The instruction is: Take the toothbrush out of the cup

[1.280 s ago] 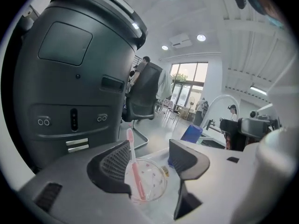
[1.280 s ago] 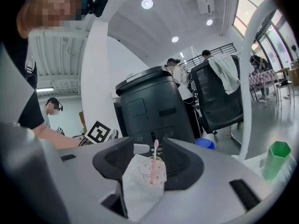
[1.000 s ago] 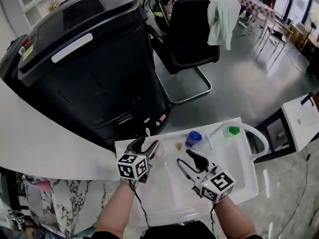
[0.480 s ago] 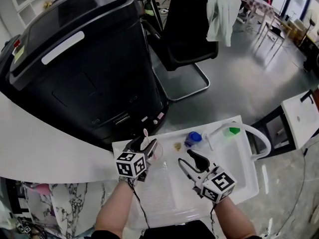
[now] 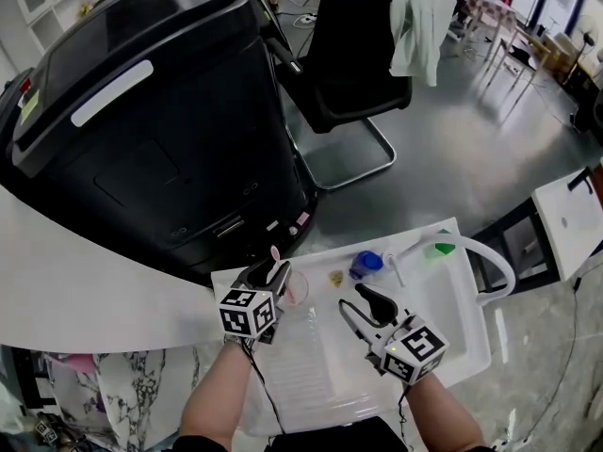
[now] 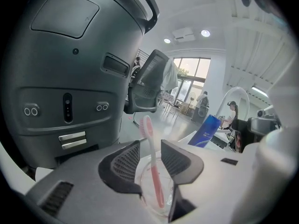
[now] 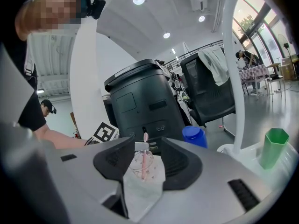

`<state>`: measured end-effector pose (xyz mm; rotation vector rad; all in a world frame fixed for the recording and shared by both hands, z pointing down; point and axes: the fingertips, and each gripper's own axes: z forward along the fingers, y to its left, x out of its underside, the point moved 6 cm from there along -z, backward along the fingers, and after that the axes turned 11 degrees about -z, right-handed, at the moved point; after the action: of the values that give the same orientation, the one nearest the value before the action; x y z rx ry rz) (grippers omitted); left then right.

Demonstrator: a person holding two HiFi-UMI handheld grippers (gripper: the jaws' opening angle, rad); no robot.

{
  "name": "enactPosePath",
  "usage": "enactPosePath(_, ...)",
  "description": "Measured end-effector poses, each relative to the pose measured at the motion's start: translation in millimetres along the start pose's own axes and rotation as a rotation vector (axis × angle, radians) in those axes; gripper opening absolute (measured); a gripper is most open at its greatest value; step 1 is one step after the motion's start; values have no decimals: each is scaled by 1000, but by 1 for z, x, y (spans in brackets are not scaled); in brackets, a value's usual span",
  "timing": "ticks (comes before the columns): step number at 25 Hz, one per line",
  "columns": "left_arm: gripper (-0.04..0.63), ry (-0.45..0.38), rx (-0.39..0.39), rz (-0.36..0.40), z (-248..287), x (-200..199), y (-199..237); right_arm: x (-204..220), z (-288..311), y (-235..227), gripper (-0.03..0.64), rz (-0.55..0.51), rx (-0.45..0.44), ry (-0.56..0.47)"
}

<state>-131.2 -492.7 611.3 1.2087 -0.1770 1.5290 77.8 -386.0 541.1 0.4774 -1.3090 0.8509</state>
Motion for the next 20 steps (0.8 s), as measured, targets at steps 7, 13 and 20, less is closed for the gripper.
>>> enactPosePath(7,79,17,-3,44,2,-1,-3,0,2,-2,181,4,10,6)
enactPosePath(13,59,19,-4,45,2,-1,-3,-1,-1,-4,173,17,14,-5)
enactPosePath(20,40,-3,-10,41,-4,-5,-6,-4,-6,-3,169,7,13,-5)
